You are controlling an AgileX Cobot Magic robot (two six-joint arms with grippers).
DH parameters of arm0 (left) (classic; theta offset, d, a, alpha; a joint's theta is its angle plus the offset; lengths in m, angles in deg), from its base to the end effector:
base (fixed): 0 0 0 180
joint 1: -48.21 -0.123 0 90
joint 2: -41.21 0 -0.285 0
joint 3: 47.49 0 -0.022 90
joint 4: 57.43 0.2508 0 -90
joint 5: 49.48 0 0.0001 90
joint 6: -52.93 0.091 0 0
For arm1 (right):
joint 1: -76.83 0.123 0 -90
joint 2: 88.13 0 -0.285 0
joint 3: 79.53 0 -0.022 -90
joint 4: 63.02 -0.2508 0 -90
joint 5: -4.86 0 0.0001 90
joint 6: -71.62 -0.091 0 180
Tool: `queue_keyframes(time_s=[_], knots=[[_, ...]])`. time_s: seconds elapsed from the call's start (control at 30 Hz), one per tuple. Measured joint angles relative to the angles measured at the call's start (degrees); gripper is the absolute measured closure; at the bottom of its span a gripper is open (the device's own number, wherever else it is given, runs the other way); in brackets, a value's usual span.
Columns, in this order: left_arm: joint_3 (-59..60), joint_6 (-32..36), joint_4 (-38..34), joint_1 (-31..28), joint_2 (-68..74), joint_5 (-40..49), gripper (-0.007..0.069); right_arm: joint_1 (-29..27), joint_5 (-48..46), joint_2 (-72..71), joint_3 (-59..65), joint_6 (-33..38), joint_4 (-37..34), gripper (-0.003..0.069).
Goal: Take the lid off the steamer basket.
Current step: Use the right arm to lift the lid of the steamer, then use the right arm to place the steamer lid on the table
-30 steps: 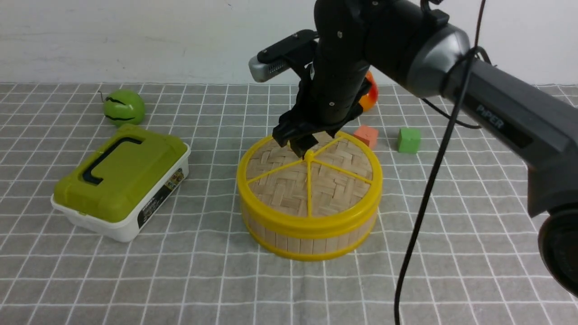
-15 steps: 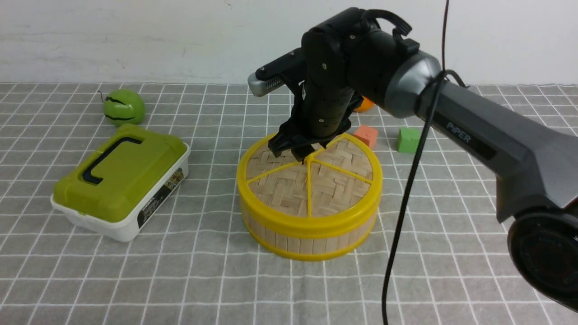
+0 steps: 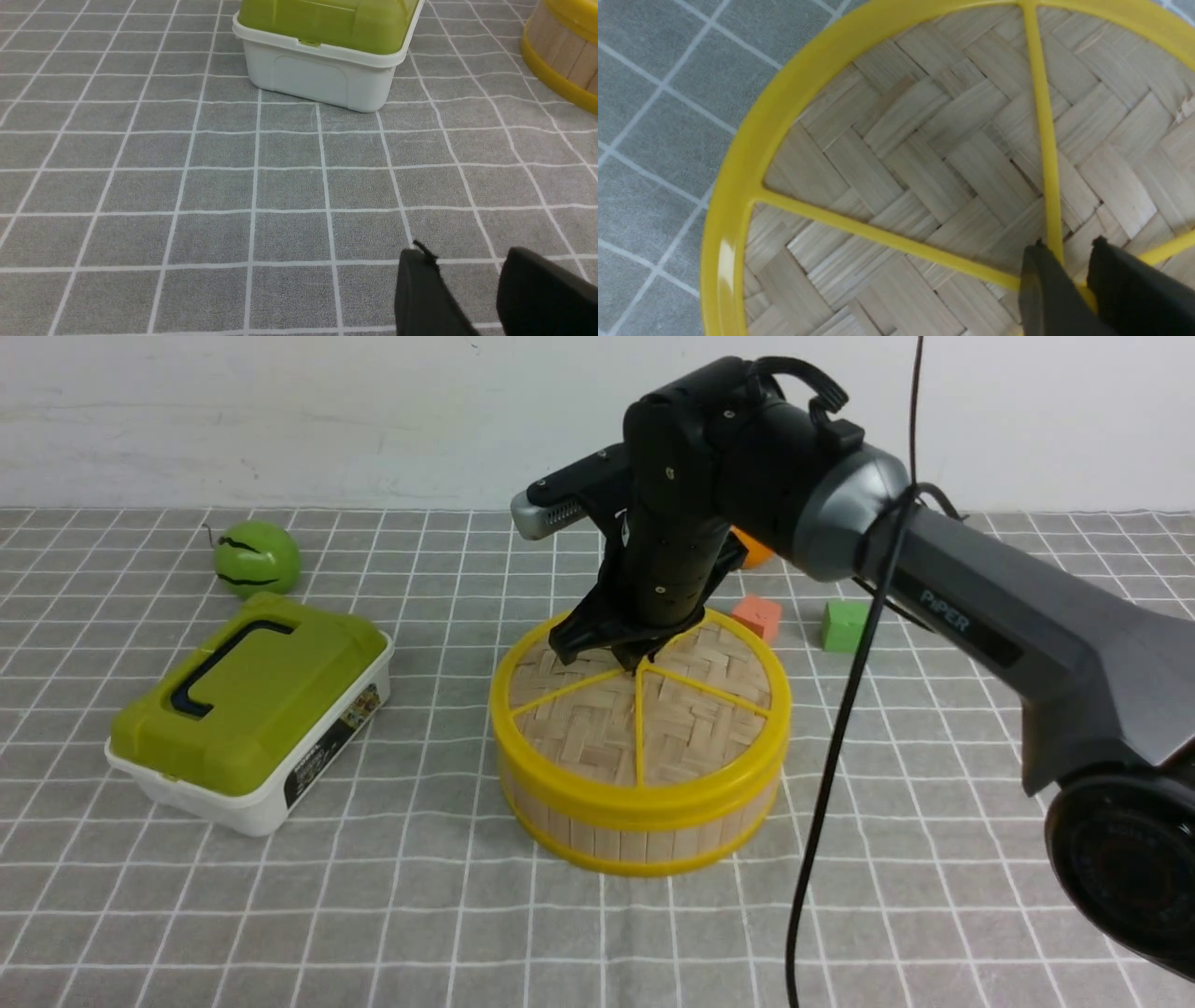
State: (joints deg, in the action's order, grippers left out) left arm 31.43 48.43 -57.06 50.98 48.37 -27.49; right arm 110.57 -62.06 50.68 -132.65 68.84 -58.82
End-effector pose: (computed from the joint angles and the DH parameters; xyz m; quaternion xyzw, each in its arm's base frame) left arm 0.0524 -0.0023 0.1693 -0.0105 0.8093 -0.0345 0.5863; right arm 0.4231 0.2752 0.2709 -0.2649 0.9341 0.0398 0.2360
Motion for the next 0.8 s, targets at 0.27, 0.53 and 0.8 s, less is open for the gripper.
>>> queue_keyframes(time_s=[0.27, 0.53, 0.8], knots=[[0.0, 0.0, 0.0, 0.0, 0.0, 0.0, 0.0386, 0.0, -2.13, -6.1, -5.94, 0.0, -0.01, 0.0578], [0.0, 0.0, 0.0, 0.0, 0.0, 0.0, 0.0386, -1.04, -5.42, -15.4, -5.28, 0.0, 1.86, 0.0578], [0.0, 0.0, 0.0, 0.0, 0.0, 0.0, 0.0386, -12.82, -5.29, -35.51, 17.7, 2.42, 2.03, 0.0578]])
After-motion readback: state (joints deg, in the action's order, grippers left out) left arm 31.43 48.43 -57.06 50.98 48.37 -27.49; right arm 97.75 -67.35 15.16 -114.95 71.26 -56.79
